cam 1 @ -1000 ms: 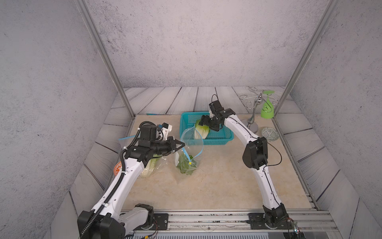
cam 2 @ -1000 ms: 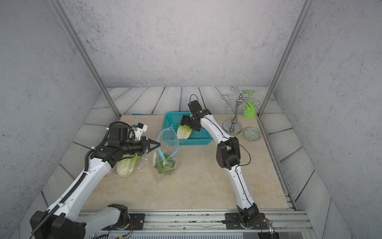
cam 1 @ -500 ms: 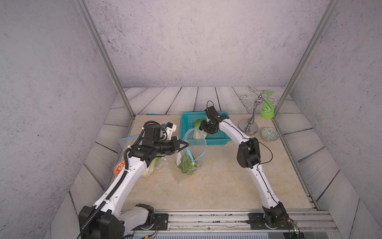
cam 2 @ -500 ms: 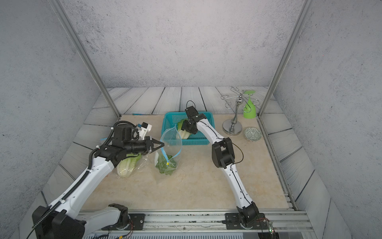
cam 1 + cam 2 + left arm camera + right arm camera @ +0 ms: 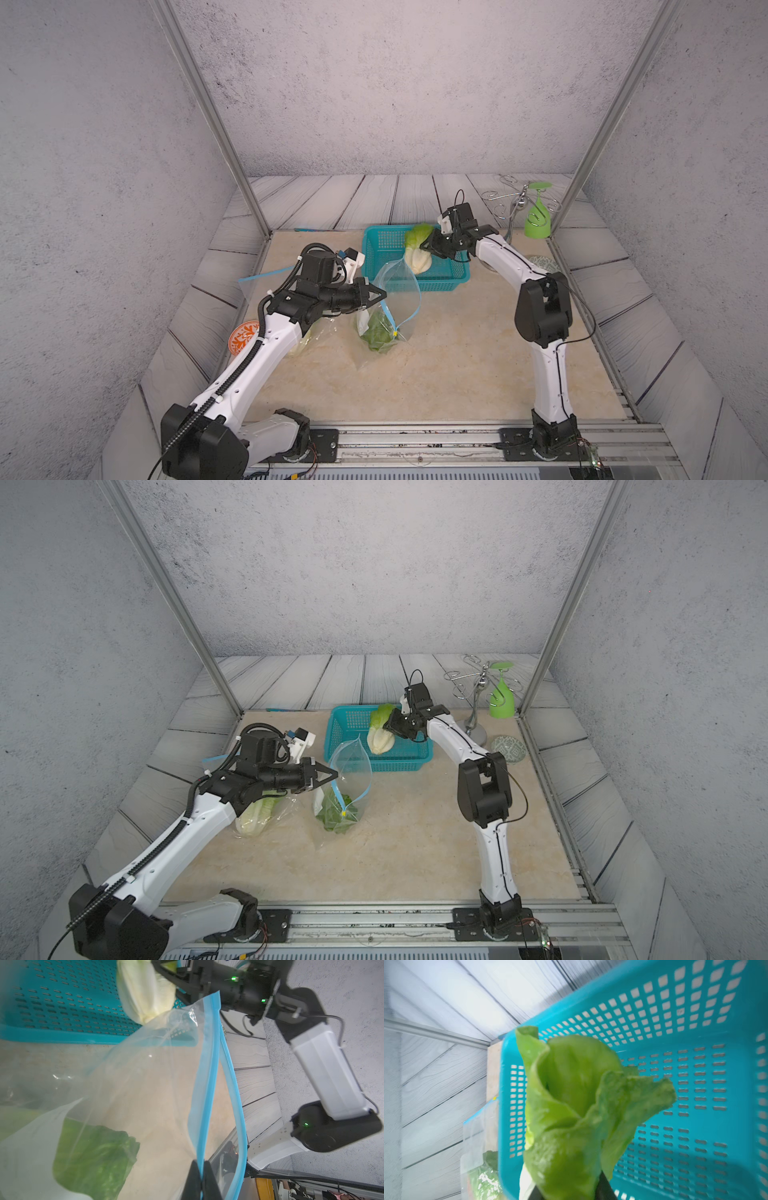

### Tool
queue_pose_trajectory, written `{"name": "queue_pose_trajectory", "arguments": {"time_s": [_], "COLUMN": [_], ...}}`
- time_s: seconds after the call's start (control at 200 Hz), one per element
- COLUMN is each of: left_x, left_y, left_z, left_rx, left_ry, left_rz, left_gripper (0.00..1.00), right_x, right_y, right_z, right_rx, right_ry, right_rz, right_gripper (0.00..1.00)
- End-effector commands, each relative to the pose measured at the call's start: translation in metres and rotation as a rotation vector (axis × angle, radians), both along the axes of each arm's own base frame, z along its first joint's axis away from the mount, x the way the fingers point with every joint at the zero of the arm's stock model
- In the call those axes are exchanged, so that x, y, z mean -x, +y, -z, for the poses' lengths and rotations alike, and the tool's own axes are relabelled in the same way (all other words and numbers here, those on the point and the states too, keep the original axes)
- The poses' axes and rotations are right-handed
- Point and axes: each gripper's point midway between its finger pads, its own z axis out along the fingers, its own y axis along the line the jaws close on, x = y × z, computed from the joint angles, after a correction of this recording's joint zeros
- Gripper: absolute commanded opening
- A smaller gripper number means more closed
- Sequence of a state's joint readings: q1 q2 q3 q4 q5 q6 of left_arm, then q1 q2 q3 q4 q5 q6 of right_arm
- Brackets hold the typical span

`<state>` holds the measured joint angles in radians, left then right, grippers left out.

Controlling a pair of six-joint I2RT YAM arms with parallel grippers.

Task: Put the chinese cabbages into a zipper bag and zip it
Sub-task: Pick up the Chinese cabbage from the basket, then place the Chinese cabbage in the zipper food storage bag.

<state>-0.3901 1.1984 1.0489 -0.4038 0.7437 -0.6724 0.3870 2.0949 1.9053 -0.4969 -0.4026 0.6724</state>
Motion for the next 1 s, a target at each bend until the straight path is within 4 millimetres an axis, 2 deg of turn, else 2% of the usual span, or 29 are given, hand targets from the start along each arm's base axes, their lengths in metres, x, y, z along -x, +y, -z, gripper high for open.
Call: {"name": "queue_pose_trajectory", "arguments": {"time_s": [0.0, 0.12, 0.195, 0.285, 0.345, 0.39, 0.465, 0.651, 0.771, 0.871, 0.926, 0.996], "left_x": [-0.009, -0.012, -0.012, -0.014, -0.016, -0.017, -0.016, -0.016, -0.015, -0.019, -0.021, -0.021], "left_y": [-0.008, -0.022, -0.033, -0.046, -0.050, -0.052, -0.053, -0.058, -0.060, -0.064, -0.066, -0.070], "left_z": [-0.014, -0.011, -0.010, -0.006, -0.007, -0.009, -0.012, -0.018, -0.014, -0.013, -0.012, -0.012], "left_rx": [-0.002, 0.006, 0.007, 0.008, 0.013, 0.023, 0.036, 0.080, 0.062, 0.076, 0.080, 0.083], "left_ry": [-0.064, -0.055, -0.055, -0.048, -0.043, -0.047, -0.051, -0.024, -0.010, -0.003, 0.001, -0.002], "left_rz": [0.000, 0.023, 0.049, 0.070, 0.072, 0.072, 0.075, 0.071, 0.076, 0.076, 0.083, 0.093], "left_gripper": [0.00, 0.00, 0.00, 0.00, 0.00, 0.00, 0.00, 0.00, 0.00, 0.00, 0.00, 0.00], "right_x": [0.039, 0.080, 0.107, 0.138, 0.155, 0.163, 0.168, 0.156, 0.159, 0.163, 0.166, 0.165], "right_y": [-0.025, -0.065, -0.072, -0.061, -0.055, -0.051, -0.045, -0.034, -0.040, -0.048, -0.051, -0.047], "right_z": [-0.116, -0.164, -0.176, -0.171, -0.160, -0.150, -0.136, -0.105, -0.099, -0.083, -0.086, -0.102], "right_rx": [0.004, 0.068, 0.062, 0.080, 0.120, 0.132, 0.116, 0.179, 0.210, 0.219, 0.176, 0.118], "right_ry": [-0.286, -0.437, -0.481, -0.511, -0.533, -0.559, -0.591, -0.635, -0.628, -0.569, -0.566, -0.577], "right_rz": [0.018, 0.102, 0.117, 0.103, 0.110, 0.132, 0.192, 0.347, 0.467, 0.530, 0.558, 0.562], "right_gripper": [0.16, 0.11, 0.09, 0.08, 0.06, 0.01, 0.00, 0.00, 0.02, 0.04, 0.04, 0.04]}}
